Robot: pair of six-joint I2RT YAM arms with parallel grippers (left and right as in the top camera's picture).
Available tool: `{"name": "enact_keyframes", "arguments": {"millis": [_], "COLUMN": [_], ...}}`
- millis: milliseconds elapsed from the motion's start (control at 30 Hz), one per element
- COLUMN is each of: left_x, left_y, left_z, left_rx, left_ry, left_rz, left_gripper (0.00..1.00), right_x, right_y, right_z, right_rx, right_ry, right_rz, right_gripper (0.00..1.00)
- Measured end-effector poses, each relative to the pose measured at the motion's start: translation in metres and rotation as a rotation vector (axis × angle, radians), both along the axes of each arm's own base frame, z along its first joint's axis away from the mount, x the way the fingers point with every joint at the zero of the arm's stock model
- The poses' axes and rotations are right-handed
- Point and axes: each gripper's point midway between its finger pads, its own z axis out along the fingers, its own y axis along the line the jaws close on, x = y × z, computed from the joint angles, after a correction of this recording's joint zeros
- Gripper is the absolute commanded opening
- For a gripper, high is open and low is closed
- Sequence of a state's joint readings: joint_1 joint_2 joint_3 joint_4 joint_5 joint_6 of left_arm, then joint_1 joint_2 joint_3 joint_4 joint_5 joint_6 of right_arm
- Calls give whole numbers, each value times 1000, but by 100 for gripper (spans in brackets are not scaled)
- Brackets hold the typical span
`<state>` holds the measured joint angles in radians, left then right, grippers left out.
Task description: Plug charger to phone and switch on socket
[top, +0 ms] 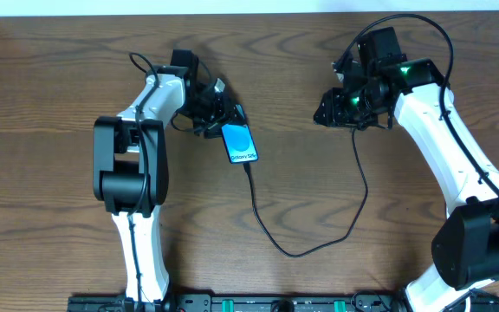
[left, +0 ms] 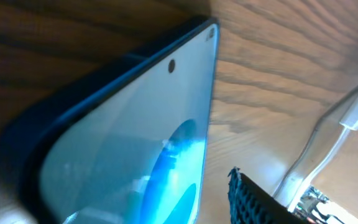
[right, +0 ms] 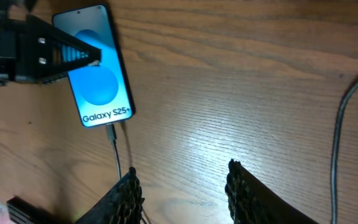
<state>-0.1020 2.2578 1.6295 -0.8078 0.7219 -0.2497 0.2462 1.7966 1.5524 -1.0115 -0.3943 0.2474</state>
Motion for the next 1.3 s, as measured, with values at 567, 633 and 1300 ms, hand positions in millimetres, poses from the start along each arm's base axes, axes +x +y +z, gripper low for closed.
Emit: {"name": "enact_keyframes", "arguments": {"millis": [567, 633, 1300], "left_x": [-5, -10, -10], "left_y": [99, 114, 106], "left_z": [-11, -2, 263], "left_rx": [619, 702, 567], "left_ry": [-13, -6, -647], "left_rz": [7, -6, 193], "left_gripper": [72, 72, 93], "right_x": [7, 14, 50], "right_y": [-15, -40, -328], "right_z": [2, 13, -70], "right_rx": [-19, -11, 52], "right_ry": [-27, -58, -62], "right_rz": [-14, -65, -648], "right_gripper": [20, 14, 1]}}
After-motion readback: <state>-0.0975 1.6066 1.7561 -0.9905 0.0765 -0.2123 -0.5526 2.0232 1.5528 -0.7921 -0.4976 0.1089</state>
